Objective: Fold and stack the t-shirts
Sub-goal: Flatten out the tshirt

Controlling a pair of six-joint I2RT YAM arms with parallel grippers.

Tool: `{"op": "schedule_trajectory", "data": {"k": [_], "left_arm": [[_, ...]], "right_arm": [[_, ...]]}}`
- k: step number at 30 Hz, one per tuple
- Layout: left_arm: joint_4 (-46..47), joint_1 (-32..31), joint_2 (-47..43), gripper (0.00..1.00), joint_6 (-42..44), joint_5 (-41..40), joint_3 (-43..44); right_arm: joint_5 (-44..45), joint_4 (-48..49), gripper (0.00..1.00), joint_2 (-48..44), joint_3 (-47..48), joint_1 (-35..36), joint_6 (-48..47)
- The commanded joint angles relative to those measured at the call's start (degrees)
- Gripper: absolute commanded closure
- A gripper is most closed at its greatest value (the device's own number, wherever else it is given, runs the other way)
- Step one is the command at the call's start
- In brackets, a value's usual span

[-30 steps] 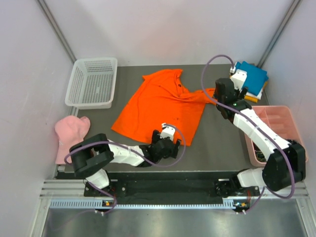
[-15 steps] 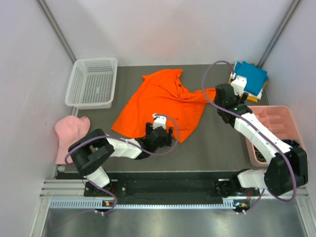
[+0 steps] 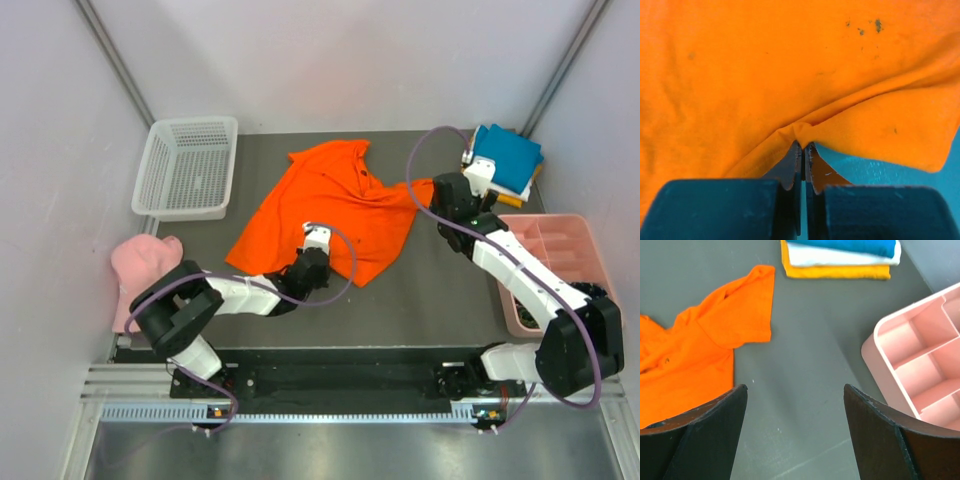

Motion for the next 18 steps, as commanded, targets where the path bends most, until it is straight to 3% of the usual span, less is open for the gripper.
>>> {"op": "schedule_trajectory", "data": {"k": [1,12,18], "left_arm": [[-5.03,0.69,-8.11,1.00,3.27,-0.03,2.09],[-31.11,3.24,-23.77,1.00,7.06,4.62,9.64],[-37.20,3.33,-29.57,1.00,7.41,8.58,10.61]], "right_arm": [[-0.85,-0.88,0.22,-0.74,-0.77,1.44,1.53],[-3.66,-3.00,0.22,-1.18,-2.96,3.81,4.26],[-6.74,-3.71,0.22,-0.83,-3.40,6.36,5.23]]}}
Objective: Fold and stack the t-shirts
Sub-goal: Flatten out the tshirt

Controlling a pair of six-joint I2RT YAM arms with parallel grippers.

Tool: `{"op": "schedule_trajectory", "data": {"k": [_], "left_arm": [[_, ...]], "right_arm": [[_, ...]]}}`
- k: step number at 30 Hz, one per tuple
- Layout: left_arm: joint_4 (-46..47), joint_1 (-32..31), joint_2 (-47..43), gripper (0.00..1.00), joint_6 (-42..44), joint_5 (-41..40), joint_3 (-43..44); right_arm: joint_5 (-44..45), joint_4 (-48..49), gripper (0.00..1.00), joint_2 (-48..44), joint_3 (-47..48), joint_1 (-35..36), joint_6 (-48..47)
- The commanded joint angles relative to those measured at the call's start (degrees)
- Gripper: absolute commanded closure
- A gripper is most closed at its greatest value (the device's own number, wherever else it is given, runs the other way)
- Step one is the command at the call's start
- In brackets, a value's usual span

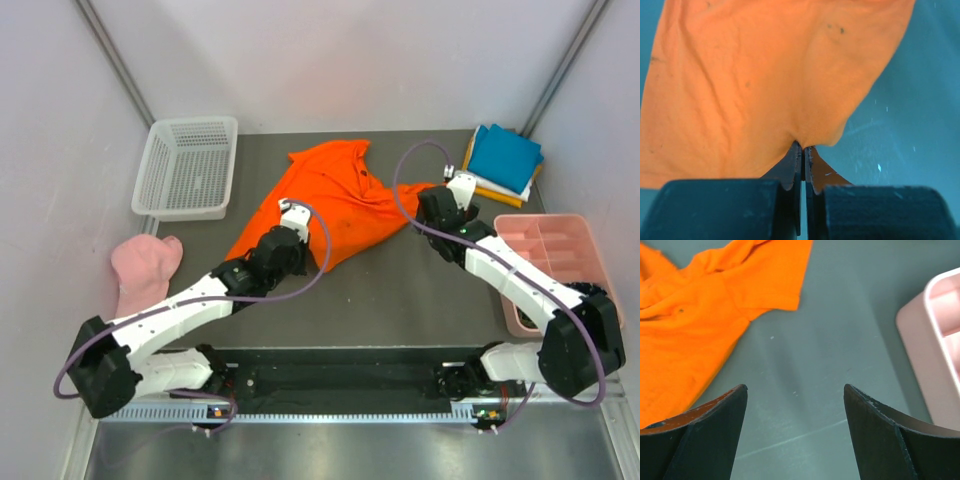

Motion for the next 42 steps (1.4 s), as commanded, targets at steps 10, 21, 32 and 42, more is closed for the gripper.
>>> {"op": "schedule_trajectory", "data": {"k": [10,21,32,42], "left_arm": [[-17.36,0.07,-8.91,1.00,-0.25,3.49,4.42],[-33.02,0.16,-16.55,1.00,-3.06,-8.26,14.42],[-38.92,1.12,-14.36,1.00,-3.94,-20.94,18.92],[-38.84,6.04,-13.83,1.00,-1.57,-20.86,20.68]], "right_arm": [[-3.78,3.06,0.22,8.91,2.94,1.86,3.75],[-2.02,1.38,0.22,14.20,8.22,1.86,3.49],[-4.47,-5.82,0.22,9.90,4.63,1.86,4.37],[-15.28,-10.74,0.25,2.08,-1.88,1.86,-3.01]]}}
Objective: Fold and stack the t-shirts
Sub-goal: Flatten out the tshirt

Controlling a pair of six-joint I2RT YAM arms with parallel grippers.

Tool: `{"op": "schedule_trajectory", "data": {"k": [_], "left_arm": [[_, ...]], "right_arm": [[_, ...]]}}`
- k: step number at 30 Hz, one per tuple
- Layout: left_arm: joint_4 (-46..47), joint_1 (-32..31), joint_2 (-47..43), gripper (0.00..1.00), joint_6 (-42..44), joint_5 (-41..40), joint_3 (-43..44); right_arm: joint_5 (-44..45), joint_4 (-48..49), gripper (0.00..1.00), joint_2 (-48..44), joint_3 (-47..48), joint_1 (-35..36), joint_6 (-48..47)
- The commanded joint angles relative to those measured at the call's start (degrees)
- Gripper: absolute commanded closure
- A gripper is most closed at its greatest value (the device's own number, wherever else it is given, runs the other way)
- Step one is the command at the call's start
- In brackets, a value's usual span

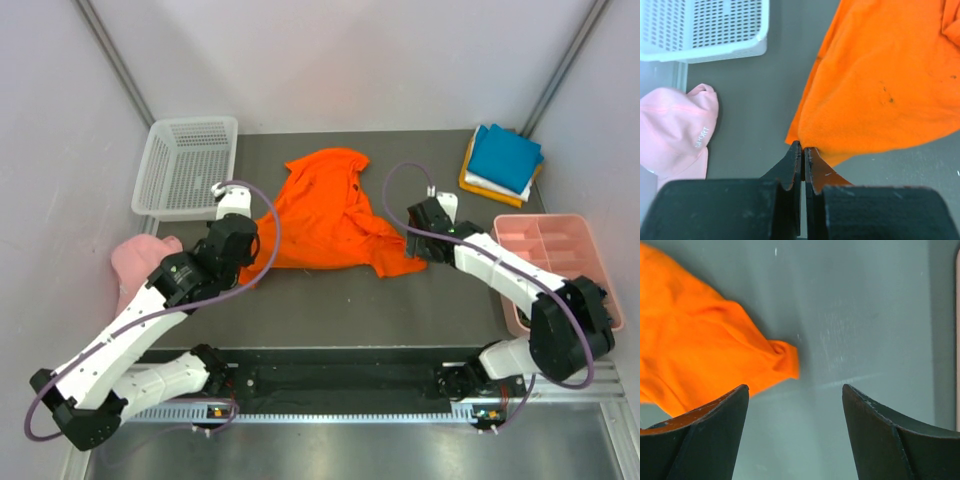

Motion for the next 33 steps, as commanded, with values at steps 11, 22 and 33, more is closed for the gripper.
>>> {"op": "schedule_trajectory", "data": {"k": [11,22,33], "left_arm": [[3.75,11.14,1.10,1.00,8.28,0.86,5.24],[4.90,14.75,2.16,1.00,9.51,3.32,4.62],[6.48,21.06,2.60,1.00,12.85,3.50,4.27]], "right_arm": [[-12.28,-5.65,0.23,-1.59,2.92,1.67,-11.07],[-25.21,2.87,0.24,-0.01,-1.21,6.68,-12.74],[-26.09,5.16,0.26,2.80,-3.76,6.77,-12.13]]}}
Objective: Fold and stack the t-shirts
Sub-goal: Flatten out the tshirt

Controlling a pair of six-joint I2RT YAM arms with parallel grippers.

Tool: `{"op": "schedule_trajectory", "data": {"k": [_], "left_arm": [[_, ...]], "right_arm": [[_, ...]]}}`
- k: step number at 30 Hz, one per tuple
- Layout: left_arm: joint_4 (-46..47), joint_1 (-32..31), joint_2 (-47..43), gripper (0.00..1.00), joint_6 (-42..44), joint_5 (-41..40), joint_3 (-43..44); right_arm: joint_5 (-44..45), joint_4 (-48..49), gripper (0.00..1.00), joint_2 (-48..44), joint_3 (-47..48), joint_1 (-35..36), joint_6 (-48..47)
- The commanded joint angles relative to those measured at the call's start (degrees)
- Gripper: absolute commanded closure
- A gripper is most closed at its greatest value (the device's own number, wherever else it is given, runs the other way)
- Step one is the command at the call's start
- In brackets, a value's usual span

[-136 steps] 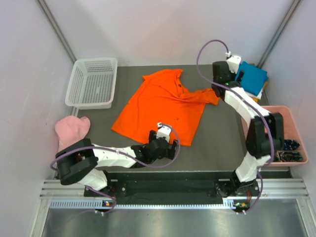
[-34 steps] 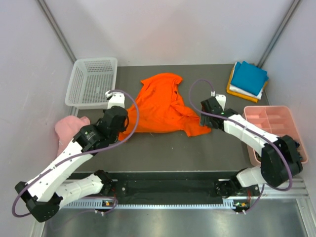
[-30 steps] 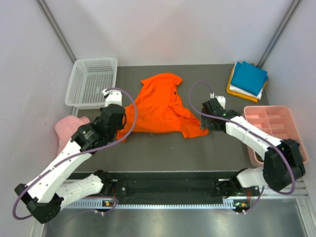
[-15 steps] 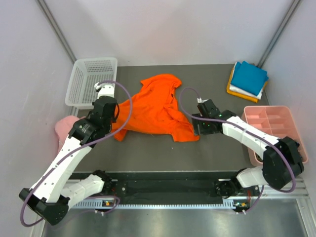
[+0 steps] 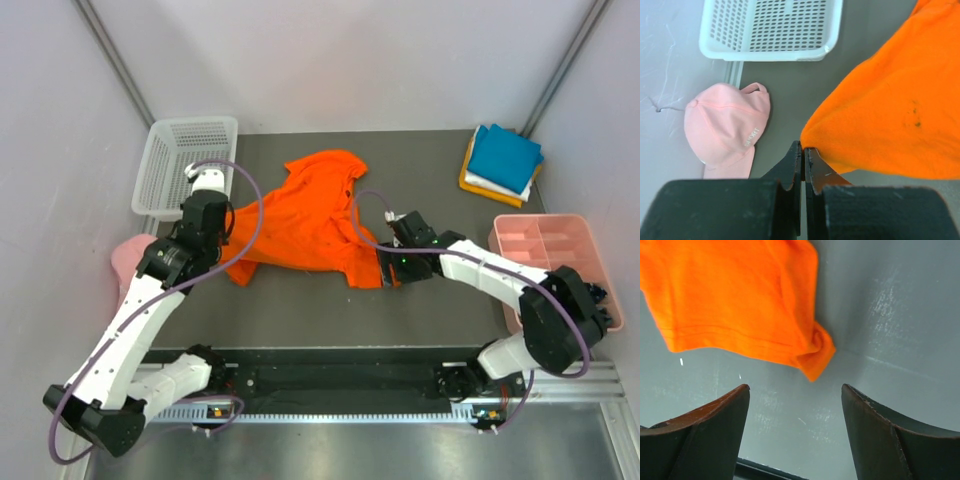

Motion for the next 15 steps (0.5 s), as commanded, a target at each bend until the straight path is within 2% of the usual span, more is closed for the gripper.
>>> {"op": "schedule_trajectory", "data": {"k": [1,9,15], "left_arm": [[4.49,4.11,-0.05,1.00,2.58,0.33,1.36],[4.93,7.98,0.13,1.00,1.09,1.03,1.28],[4.93,8.16,-0.05,1.00,0.91,2.09,1.10]], "right_arm": [[-1.15,3.47,0.26,1.08,-0.13,0.63,-0.11],[-2.73,6.20,0.28,3.89,-0.04,0.63,-0.10],[-4.14,7.52,0.29,6.17,0.84,1.94,-0.19]]}}
